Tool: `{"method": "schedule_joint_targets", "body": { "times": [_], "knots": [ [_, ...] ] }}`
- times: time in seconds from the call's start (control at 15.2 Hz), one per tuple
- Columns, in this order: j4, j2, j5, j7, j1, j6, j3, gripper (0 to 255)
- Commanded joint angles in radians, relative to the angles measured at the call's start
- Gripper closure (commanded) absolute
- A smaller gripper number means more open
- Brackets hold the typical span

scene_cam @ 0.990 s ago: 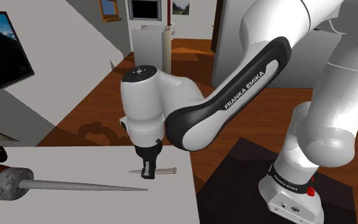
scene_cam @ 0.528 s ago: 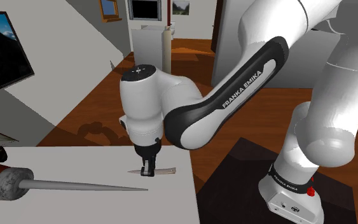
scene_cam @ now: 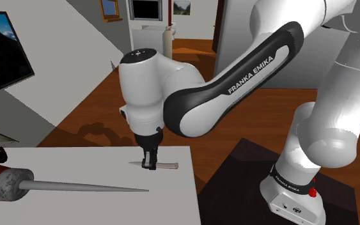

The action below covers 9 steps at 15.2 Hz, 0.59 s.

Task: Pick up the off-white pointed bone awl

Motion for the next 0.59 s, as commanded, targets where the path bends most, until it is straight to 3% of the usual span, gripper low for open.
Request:
{"method": "schedule_joint_targets", "body": {
  "times": [0.0,0.53],
  "knots": [
    [0.011,-0.019,0.014,-0.013,0.0,-0.027,-0.002,255],
    [0.055,-0.064,0.044,-0.041,0.002,-0.108,-0.009,255]
  ]
}}
